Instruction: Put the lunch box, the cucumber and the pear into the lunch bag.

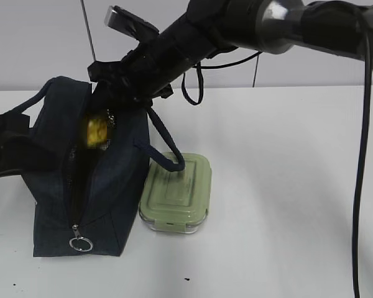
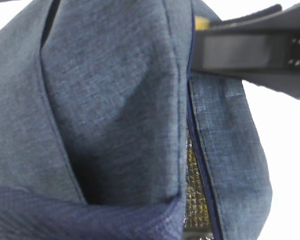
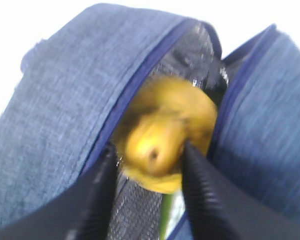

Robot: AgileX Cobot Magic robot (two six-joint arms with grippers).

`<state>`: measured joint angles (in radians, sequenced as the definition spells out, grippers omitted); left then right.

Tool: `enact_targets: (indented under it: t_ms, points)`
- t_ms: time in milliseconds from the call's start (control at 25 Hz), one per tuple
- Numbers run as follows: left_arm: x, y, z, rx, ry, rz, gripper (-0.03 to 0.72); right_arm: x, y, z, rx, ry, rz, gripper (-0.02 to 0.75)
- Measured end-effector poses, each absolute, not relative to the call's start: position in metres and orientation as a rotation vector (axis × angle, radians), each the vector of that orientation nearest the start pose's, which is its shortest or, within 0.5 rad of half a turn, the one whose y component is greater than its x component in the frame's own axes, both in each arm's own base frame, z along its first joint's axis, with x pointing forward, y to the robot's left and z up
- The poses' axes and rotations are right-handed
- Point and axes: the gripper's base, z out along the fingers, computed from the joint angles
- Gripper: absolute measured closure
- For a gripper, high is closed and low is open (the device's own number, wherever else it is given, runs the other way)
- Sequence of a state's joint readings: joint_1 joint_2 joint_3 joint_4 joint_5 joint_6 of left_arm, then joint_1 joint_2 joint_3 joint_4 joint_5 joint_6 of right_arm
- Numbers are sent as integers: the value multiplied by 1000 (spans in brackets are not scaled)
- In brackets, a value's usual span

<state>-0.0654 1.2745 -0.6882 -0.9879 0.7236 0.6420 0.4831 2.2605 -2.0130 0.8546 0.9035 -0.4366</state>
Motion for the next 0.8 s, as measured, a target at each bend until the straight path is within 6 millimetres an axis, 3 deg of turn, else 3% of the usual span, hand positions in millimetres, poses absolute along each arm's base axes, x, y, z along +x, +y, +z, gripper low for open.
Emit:
enact_targets:
  t_ms: [120,240,360,520,800]
  points:
    - [225,-65,242,62,2491,-848,707,426,284,244,-659,2380,1064,267]
    - [225,-65,242,62,2491,-848,707,425,284,243,-665,2385,1069,225]
    - [225,-65,242,62,2491,-848,707,424,283,244,-688,2394,1063,221]
    - [225,-65,242,62,2491,-848,707,419,275,260,-759,2391,1000,224]
    - [225,-65,242,62,2491,-848,707,406,246,298,-966,2374,628,259]
